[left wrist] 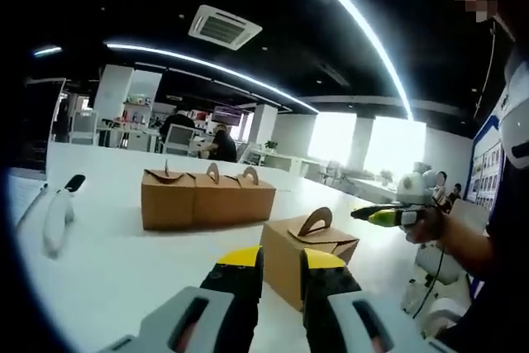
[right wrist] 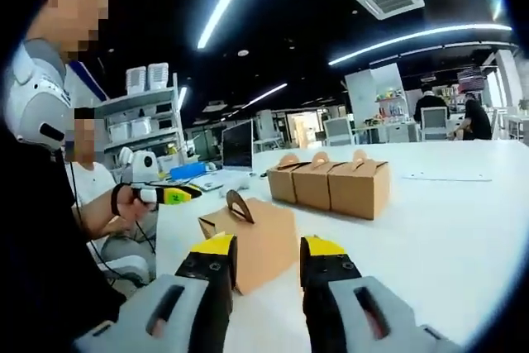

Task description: Pick up one paper box from the group, open the paper box, and remove the item inside

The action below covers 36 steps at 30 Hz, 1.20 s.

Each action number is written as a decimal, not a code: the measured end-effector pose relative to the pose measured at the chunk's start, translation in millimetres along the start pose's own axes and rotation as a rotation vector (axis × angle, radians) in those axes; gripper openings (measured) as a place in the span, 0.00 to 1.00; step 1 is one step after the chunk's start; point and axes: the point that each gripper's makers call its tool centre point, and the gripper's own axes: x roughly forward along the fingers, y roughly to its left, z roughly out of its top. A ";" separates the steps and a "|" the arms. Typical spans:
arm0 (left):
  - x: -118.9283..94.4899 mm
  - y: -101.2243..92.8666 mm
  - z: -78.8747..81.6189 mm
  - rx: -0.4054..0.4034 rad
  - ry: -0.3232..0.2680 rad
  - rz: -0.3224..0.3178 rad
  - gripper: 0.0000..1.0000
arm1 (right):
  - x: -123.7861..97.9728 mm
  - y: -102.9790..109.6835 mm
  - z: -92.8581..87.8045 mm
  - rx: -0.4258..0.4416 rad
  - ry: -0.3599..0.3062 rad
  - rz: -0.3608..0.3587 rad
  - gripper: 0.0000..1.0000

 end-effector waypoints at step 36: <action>-13.7 -3.3 6.0 0.021 -0.059 0.013 0.20 | -10.2 11.1 -1.8 -0.032 -0.002 -0.018 0.31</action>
